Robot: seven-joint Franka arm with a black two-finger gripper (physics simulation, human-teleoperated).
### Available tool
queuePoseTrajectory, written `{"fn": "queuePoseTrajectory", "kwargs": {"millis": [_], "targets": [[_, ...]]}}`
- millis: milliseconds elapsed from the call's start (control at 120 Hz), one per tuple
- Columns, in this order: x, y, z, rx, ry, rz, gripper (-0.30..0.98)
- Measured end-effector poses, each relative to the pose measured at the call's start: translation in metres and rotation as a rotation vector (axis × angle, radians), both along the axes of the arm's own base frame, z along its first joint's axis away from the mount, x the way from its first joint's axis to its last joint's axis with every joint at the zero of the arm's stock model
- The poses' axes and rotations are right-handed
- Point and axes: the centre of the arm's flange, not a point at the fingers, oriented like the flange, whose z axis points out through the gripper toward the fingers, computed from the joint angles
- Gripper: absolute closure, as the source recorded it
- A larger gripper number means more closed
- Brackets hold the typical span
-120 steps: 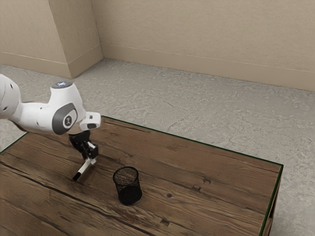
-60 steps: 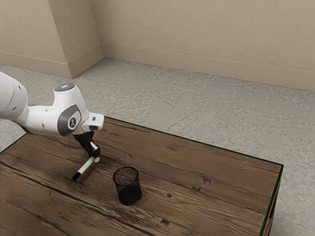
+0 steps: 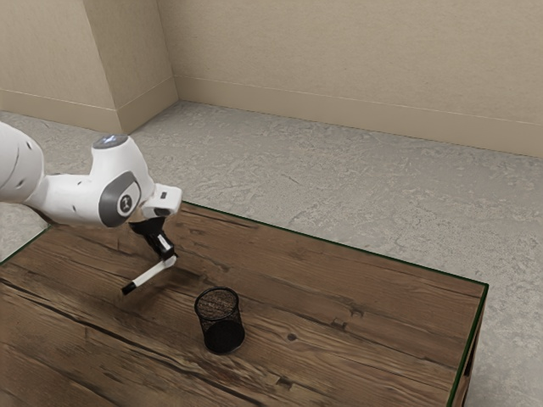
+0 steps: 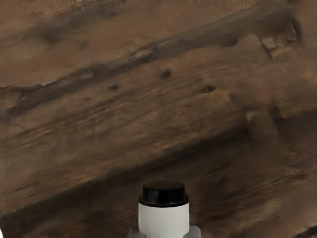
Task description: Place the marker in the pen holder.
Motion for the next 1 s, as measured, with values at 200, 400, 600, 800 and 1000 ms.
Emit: {"fn": "queuePoseTrajectory", "kwargs": {"millis": [200,400,600,800,1000], "targets": [[-0.003,-0.138,0.178,0.034,-0.285,-0.202,0.79],[-0.057,-0.229,0.151,-0.139,-0.214,-0.204,0.79],[-0.055,-0.204,0.136,-0.181,-0.197,-0.081,0.79],[-0.062,-0.210,0.108,-0.184,-0.167,-0.057,0.78],[-0.068,-0.204,0.098,-0.186,-0.171,-0.037,0.46]]}}
